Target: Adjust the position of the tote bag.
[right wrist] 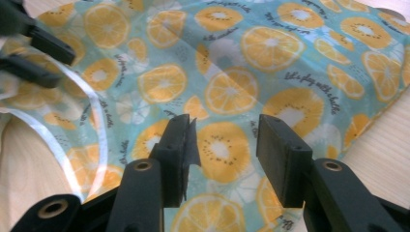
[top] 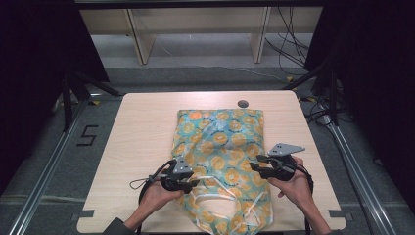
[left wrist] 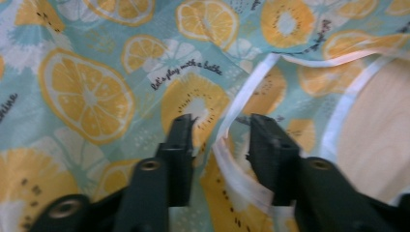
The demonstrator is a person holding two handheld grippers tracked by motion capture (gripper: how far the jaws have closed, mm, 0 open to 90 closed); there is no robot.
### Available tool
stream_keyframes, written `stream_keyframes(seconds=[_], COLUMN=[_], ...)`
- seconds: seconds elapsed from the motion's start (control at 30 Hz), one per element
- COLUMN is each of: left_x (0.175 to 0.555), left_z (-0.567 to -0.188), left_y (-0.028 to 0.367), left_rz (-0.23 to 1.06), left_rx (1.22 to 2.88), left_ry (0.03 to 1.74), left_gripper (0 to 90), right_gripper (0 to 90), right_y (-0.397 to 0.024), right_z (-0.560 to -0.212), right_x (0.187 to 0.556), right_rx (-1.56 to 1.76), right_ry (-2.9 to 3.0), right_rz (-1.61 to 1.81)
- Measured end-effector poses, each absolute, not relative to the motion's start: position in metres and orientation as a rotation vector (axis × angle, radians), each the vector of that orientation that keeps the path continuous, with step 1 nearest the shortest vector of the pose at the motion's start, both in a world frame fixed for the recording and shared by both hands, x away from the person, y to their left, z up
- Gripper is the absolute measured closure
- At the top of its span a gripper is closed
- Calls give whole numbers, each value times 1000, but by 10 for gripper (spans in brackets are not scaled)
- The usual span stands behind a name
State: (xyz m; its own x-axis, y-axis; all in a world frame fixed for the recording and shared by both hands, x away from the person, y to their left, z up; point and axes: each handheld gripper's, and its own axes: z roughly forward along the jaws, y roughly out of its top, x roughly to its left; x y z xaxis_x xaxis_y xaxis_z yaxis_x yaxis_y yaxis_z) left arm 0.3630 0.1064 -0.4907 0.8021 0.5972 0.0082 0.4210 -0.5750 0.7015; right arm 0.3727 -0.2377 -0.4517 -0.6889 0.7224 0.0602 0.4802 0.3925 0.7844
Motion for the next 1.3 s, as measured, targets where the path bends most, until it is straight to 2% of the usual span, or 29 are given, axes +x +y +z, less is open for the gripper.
stream_keyframes(seconds=[0.03, 0.07, 0.13, 0.43, 0.6, 0.73, 1.1, 1.3], left_x=[365, 366, 364, 343, 332, 328, 333, 352], left_z=[-491, -491, -490, -479, -467, -462, -443, -415], left_y=[107, 108, 108, 107, 112, 115, 113, 116], left_rz=[321, 329, 311, 162, 168, 135, 83, 230], left_rx=[2271, 2269, 2254, 2152, 2115, 2060, 1999, 2000], left_ry=[717, 716, 708, 673, 641, 678, 650, 613], left_gripper=[773, 839, 886, 891, 892, 892, 892, 891], right_gripper=[568, 568, 570, 585, 602, 608, 612, 615], right_y=[-237, -237, -236, -230, -231, -234, -238, -242], right_z=[-451, -452, -452, -451, -452, -452, -447, -443], right_x=[372, 372, 370, 362, 361, 361, 354, 357], right_rx=[1052, 1035, 1037, 976, 982, 993, 1048, 1033], right_ry=[2371, 2363, 2379, 2408, 2423, 2424, 2423, 2408], right_rz=[1185, 1195, 1200, 1217, 1221, 1233, 1237, 1251])
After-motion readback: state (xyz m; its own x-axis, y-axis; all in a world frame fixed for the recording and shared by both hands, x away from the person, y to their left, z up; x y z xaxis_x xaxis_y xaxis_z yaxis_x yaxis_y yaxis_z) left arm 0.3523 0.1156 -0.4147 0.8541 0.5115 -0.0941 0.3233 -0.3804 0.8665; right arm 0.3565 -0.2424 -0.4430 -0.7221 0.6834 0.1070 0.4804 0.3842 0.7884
